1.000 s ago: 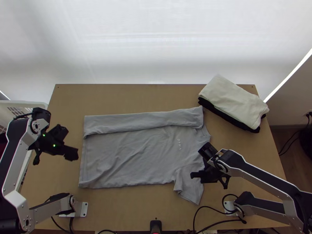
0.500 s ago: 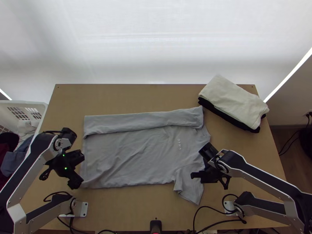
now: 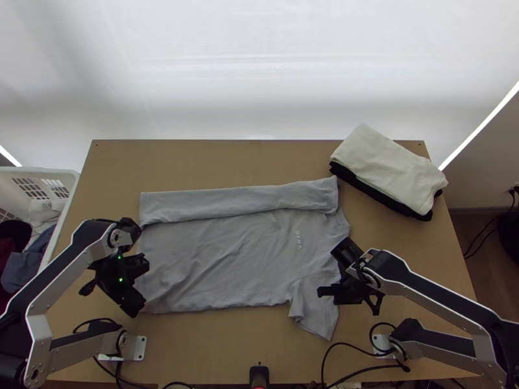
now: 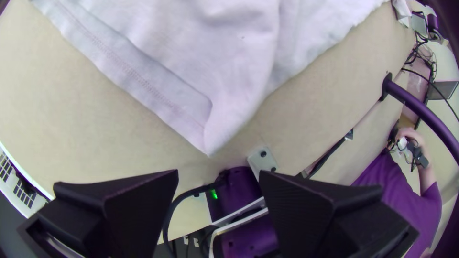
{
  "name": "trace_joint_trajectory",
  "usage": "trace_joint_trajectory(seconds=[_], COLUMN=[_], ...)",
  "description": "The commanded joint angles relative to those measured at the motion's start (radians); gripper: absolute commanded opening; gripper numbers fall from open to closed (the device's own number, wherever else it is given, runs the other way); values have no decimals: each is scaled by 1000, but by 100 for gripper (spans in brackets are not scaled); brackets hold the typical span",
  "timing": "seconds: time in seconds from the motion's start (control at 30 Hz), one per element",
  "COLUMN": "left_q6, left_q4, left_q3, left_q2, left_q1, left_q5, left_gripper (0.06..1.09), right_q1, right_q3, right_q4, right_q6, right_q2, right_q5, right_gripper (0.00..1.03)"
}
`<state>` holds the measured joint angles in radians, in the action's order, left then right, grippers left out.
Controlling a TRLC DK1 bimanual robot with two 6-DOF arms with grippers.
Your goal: Fold the t-shirt
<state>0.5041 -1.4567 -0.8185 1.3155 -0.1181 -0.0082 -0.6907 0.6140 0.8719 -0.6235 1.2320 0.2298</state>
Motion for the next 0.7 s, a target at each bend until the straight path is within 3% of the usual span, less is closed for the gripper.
trace_joint_trajectory(seconds=[0.0,0.2,0.3,0.37,0.4,0.53,0.6,0.67], left_q6=[-30,-61,-64,-65,-65,-65,-65,-49], left_q4=[25,79,96,104,121,182,203,214], left_q3=[39,74,91,96,96,111,114,116], left_q2=[42,67,62,60,56,47,44,39], left_q1=[-20,-54,-57,-57,-54,-45,-29,1], left_q5=[10,11,14,19,30,37,39,47], left_gripper=[89,87,60,34,29,27,10,10], right_q1=[5,5,5,5,5,5,7,7], right_q3=[-34,-33,-33,-34,-34,-33,-34,-39], right_q4=[-10,-10,-10,-10,-10,-10,-10,-10], right_q6=[4,4,4,4,4,5,7,18], right_q2=[-2,0,-2,-2,-2,-3,-6,-19], right_q5=[8,6,6,6,8,6,6,6], right_gripper=[3,3,3,3,3,3,3,3])
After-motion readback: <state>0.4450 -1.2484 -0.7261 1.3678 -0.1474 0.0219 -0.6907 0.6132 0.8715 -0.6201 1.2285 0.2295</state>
